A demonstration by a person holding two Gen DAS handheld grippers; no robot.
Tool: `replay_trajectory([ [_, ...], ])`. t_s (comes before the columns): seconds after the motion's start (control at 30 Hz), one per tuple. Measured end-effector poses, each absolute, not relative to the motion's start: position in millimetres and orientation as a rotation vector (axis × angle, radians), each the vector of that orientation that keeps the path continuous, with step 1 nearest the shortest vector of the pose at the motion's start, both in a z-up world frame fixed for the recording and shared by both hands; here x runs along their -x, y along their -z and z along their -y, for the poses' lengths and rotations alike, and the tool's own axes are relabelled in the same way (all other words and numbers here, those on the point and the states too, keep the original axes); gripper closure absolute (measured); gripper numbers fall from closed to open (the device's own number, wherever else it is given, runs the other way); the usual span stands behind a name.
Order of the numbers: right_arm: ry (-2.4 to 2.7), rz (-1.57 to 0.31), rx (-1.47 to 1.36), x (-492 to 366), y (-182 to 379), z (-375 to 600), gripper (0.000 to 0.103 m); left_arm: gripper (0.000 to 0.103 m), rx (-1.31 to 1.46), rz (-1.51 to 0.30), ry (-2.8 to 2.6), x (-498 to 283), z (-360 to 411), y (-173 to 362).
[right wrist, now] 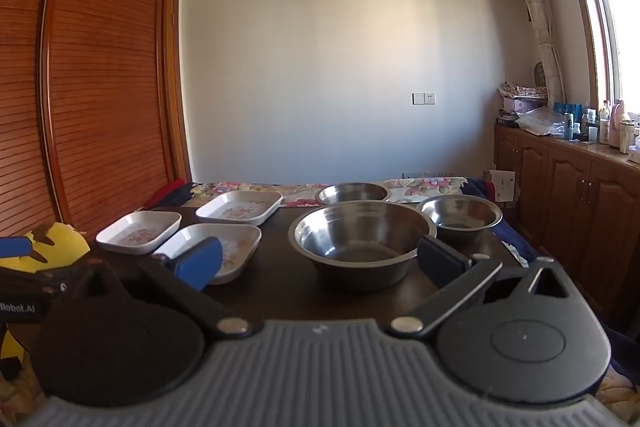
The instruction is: Organize plates and bowls
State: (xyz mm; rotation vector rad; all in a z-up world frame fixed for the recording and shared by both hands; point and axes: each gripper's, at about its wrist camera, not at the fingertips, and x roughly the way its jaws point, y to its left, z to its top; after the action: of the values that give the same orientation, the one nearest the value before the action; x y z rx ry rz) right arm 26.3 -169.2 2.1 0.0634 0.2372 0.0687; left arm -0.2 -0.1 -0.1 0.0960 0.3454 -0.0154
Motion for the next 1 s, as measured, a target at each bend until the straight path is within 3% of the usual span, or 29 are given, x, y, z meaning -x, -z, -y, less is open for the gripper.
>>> replay_trajectory([
  [1.0, -0.070, -0.229, -0.062, -24.1, -1.4, 170.3, 0.000, 0.000, -0.099, -0.344, 0.015, 0.1, 1.1, -1.5],
])
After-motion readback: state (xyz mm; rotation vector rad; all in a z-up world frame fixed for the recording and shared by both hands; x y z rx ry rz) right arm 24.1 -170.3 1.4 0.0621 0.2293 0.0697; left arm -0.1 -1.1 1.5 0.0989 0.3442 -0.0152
